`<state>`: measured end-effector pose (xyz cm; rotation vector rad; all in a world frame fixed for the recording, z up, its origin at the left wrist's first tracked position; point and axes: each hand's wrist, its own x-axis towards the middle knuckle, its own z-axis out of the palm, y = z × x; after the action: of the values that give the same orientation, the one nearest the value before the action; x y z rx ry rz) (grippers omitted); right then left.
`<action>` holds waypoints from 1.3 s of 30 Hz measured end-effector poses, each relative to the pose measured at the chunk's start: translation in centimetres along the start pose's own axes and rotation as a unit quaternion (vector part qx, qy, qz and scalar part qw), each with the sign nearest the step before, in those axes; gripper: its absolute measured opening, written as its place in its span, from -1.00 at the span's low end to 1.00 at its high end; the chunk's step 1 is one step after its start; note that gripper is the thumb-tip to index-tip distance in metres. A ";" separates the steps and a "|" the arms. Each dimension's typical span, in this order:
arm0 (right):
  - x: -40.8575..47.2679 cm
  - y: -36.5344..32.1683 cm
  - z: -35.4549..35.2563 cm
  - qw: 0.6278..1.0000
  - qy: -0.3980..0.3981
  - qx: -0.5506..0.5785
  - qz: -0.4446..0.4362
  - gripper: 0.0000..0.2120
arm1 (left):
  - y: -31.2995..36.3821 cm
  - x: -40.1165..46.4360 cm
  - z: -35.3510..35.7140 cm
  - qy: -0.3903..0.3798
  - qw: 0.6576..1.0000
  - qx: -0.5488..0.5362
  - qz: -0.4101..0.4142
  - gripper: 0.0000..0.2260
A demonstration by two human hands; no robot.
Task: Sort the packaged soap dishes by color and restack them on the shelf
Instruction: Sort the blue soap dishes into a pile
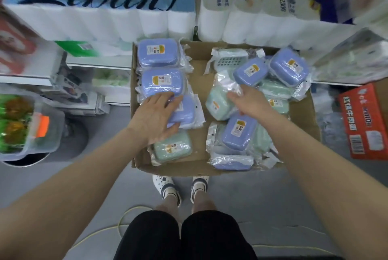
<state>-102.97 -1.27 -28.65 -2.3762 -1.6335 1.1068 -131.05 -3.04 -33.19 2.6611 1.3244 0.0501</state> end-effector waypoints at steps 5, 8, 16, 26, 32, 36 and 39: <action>3.0 0.8 0.0 0.995 0.079 0.056 0.038 -0.44 | -0.7 1.4 2.0 -0.047 0.998 0.024 -0.020 -0.38; 1.9 0.9 1.8 0.989 0.134 0.037 -0.053 -0.35 | -0.8 0.5 2.7 -0.052 0.997 0.042 -0.036 -0.38; 0.6 2.6 6.2 0.956 0.176 -0.084 -0.217 -0.62 | -1.9 -0.2 2.1 -0.075 0.996 0.018 -0.036 -0.27; -4.2 1.7 10.5 0.917 0.152 -0.139 -0.342 -0.84 | -2.6 -0.5 2.0 -0.073 0.995 0.030 -0.056 -0.26; -4.3 0.6 17.1 0.898 -0.052 -0.274 -0.340 -0.32 | -2.7 -0.3 2.8 -0.052 0.996 0.048 -0.062 -0.27; -3.2 -0.6 19.6 0.894 -0.057 -0.316 -0.311 -0.17 | -2.8 -0.3 3.2 -0.052 0.996 0.041 -0.064 -0.27; -3.5 -0.8 19.2 0.879 -0.053 -0.340 -0.330 -0.11 | -2.8 -0.4 3.1 -0.055 0.996 0.042 -0.063 -0.28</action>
<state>-115.37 -10.30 -40.74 -1.7081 -2.9261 0.5823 -133.14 -2.12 -36.70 2.5989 1.4842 -0.1699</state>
